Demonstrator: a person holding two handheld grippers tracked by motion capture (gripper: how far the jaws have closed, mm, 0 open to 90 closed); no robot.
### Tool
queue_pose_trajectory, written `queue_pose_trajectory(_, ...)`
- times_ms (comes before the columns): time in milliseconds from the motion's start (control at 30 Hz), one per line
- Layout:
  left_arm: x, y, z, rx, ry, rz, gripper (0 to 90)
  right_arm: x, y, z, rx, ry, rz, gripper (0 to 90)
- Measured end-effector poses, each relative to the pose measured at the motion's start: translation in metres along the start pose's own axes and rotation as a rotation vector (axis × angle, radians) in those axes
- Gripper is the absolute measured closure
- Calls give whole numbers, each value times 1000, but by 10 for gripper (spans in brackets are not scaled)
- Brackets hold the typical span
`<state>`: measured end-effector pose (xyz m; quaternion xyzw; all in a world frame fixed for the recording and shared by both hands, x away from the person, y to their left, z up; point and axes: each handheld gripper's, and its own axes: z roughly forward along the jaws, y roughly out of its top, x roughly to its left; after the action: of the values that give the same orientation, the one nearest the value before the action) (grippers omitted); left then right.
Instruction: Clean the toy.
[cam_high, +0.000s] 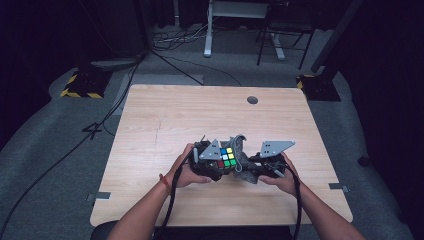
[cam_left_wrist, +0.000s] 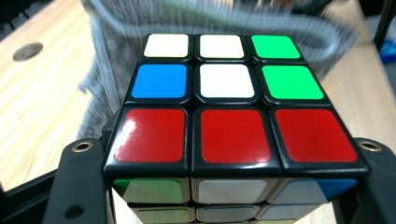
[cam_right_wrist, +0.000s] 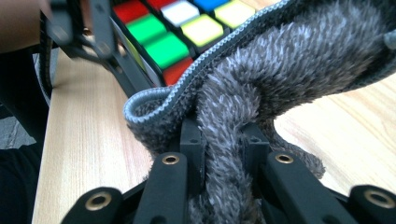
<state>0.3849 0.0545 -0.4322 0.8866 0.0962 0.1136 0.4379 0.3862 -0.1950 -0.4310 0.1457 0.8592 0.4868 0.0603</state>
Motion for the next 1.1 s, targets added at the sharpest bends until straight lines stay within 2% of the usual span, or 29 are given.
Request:
queue_pose_trajectory(133,-3,0,3,23,7,23,326,1,0,-4,-22,5,-4,767)
queue_pose_trajectory(433,-1,-1,1,18,-7,14,317,4,2,-8,-79,19,1,768)
queue_pose_trajectory(633,0,1,3,27,-10,11,311,3,3,-10,-81,14,-3,769)
queue_pose_trajectory(667,0,3,4,45,-16,18,330,2,3,-9,-82,13,0,769)
queue_pose_trajectory(733,-3,3,7,66,3,29,331,3,3,-8,-76,14,-1,770)
queue_pose_trajectory(833,-2,1,9,49,-7,20,334,3,3,-7,-60,3,-6,770)
queue_pose_trajectory(967,-3,1,10,49,-12,24,334,3,2,-8,-70,12,4,771)
queue_pose_trajectory(1033,-1,1,10,45,-26,10,334,4,4,-9,-74,7,-2,771)
queue_pose_trajectory(1100,-3,2,10,51,-15,26,334,4,5,-10,-79,10,-7,770)
